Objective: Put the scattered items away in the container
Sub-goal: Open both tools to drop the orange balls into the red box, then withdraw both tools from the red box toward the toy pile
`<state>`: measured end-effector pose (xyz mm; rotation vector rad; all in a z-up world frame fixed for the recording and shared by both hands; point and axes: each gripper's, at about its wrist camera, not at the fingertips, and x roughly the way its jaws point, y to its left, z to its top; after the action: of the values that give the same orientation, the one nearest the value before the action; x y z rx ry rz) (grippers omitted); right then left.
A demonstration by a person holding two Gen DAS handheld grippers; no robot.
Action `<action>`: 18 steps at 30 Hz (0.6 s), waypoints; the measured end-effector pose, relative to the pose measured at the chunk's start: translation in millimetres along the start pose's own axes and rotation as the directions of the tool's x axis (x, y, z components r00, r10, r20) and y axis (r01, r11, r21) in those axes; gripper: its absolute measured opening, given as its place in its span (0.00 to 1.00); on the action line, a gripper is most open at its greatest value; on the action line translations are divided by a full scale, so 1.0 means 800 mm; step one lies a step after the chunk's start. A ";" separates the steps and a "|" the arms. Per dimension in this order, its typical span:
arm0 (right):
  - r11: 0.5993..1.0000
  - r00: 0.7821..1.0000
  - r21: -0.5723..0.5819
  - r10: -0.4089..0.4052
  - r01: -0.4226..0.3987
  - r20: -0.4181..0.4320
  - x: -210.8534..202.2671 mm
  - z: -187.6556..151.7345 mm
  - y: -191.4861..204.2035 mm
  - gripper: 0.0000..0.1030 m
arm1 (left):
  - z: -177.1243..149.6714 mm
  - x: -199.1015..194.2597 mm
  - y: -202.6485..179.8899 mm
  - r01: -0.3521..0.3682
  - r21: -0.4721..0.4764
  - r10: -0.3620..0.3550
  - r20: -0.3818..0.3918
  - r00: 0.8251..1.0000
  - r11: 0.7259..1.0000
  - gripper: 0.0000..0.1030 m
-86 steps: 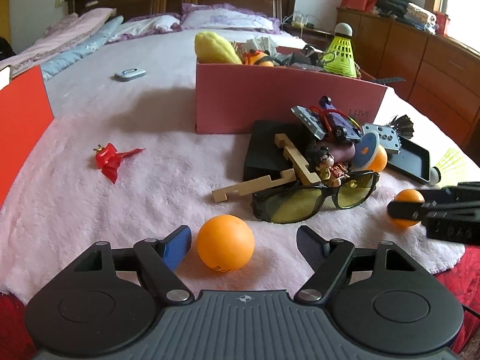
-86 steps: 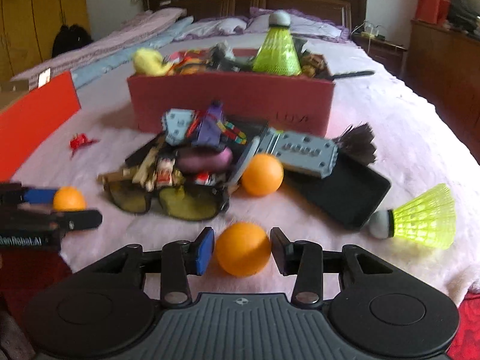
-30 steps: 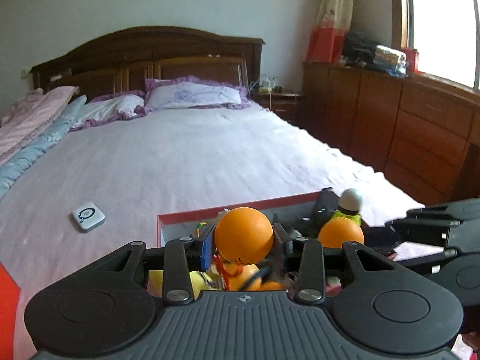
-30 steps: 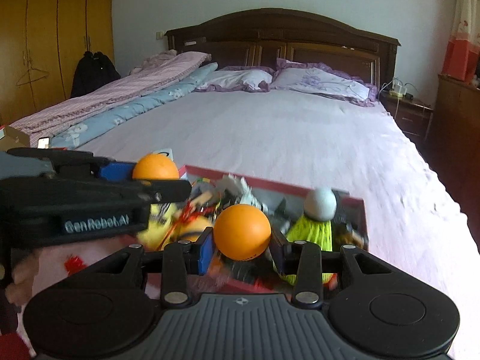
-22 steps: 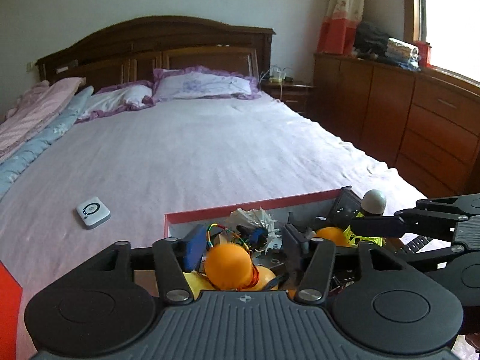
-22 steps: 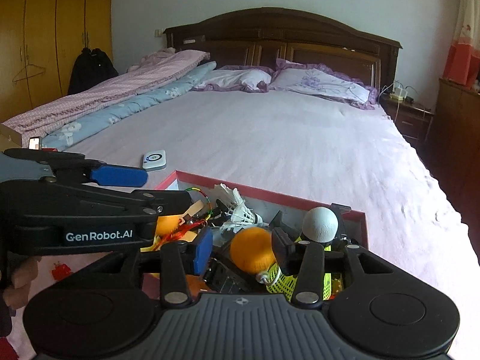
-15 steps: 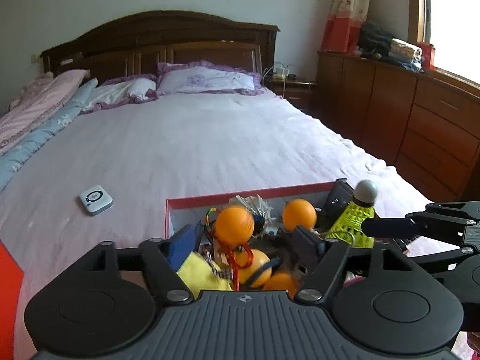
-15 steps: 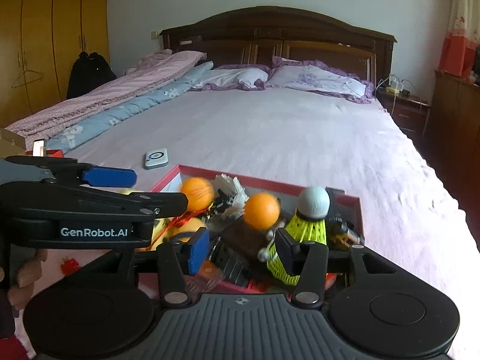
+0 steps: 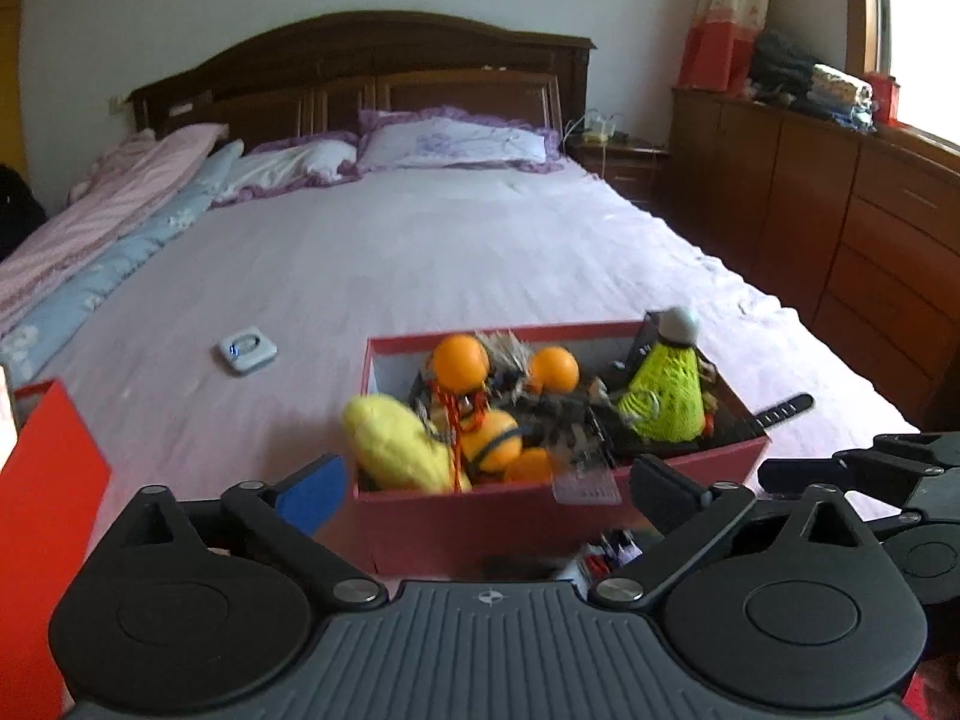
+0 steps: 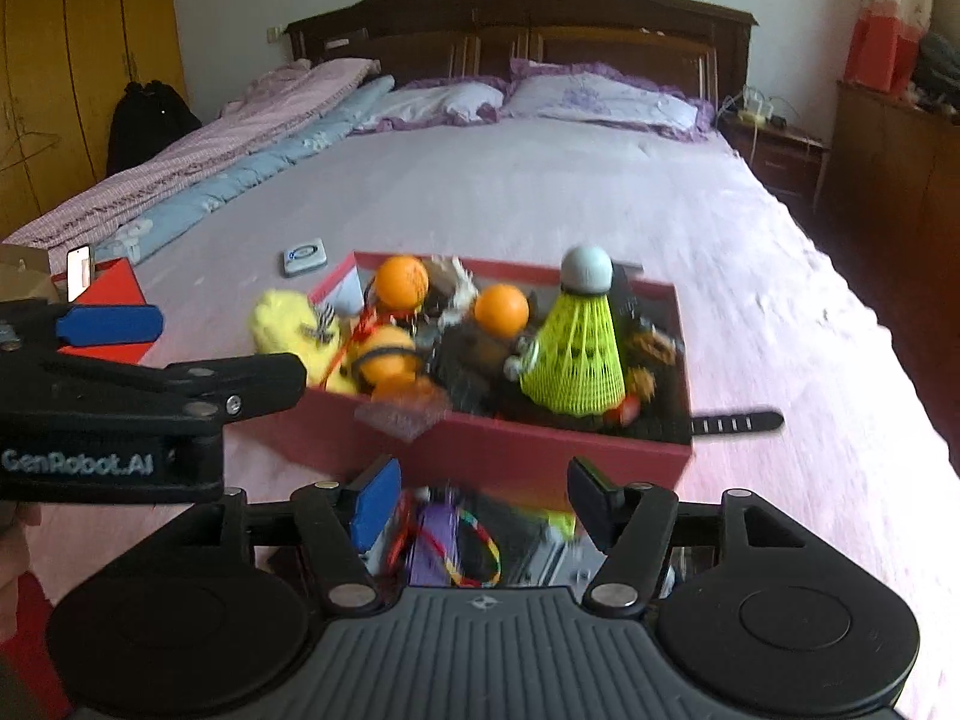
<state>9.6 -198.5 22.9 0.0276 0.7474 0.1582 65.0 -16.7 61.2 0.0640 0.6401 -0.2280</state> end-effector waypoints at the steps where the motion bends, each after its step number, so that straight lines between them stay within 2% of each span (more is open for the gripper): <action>1: 1.000 1.000 0.007 -0.001 0.001 -0.007 -0.004 -0.006 0.001 0.63 | -0.004 -0.004 0.000 0.004 -0.011 -0.004 -0.003 1.000 1.000 1.00; 6: 1.000 0.999 0.008 -0.007 0.007 -0.037 -0.021 -0.032 0.006 0.65 | -0.019 -0.023 -0.001 -0.006 -0.049 0.005 -0.020 1.000 0.999 1.00; 18: 1.000 0.998 0.019 -0.014 0.015 -0.055 -0.046 -0.050 0.012 0.74 | -0.041 -0.040 0.007 -0.064 -0.112 0.056 -0.080 0.995 0.992 1.00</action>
<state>-45.3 -196.3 19.0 0.0358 0.8040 0.1380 22.5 -1.0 53.9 -0.0183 0.7256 -0.1309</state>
